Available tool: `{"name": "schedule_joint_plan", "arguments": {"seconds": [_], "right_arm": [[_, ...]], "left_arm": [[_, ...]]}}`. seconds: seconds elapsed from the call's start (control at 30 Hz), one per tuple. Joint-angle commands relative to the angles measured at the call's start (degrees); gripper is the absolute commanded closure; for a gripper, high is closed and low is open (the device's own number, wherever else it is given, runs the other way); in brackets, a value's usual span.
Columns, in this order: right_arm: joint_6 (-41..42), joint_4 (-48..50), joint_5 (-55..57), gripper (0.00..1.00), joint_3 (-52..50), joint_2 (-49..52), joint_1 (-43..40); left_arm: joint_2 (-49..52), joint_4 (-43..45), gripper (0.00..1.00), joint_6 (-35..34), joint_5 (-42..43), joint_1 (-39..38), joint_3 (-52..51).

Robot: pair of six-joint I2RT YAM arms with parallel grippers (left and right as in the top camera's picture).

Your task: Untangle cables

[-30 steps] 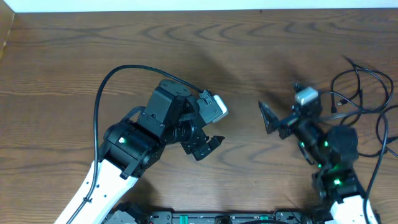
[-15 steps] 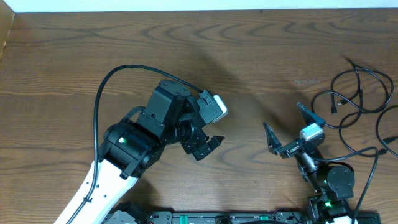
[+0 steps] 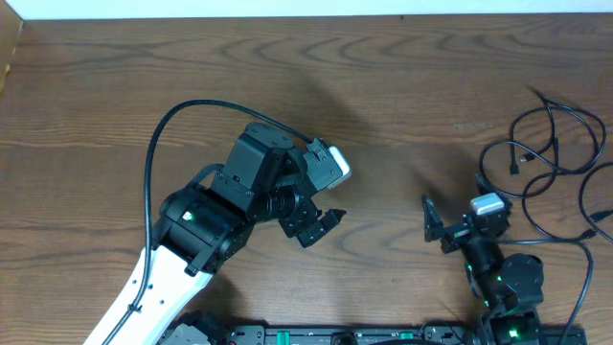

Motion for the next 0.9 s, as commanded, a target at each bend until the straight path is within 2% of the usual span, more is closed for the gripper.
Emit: {"name": "schedule_joint_plan", "arguments": {"seconds": [0.0,0.07,0.33,0.87], "right_arm": [[0.13,-5.75,5.11,0.01,-0.09,-4.74,-0.37],[0.13,-10.45,6.23,0.01,-0.09,-7.56,-0.39],[-0.13,-10.34,6.47,0.01,-0.09,-13.40,-1.53],[1.86,-10.32,6.88,0.01,-0.09,-13.68,-8.79]], "left_arm": [[-0.09,0.04,0.02,-0.52,0.52,-0.13,0.50],[-0.09,0.02,0.02,-0.52,0.52,-0.13,0.50],[-0.09,0.04,0.02,-0.52,0.52,-0.13,0.50],[-0.09,0.04,0.02,-0.52,0.52,-0.13,0.50]]}}
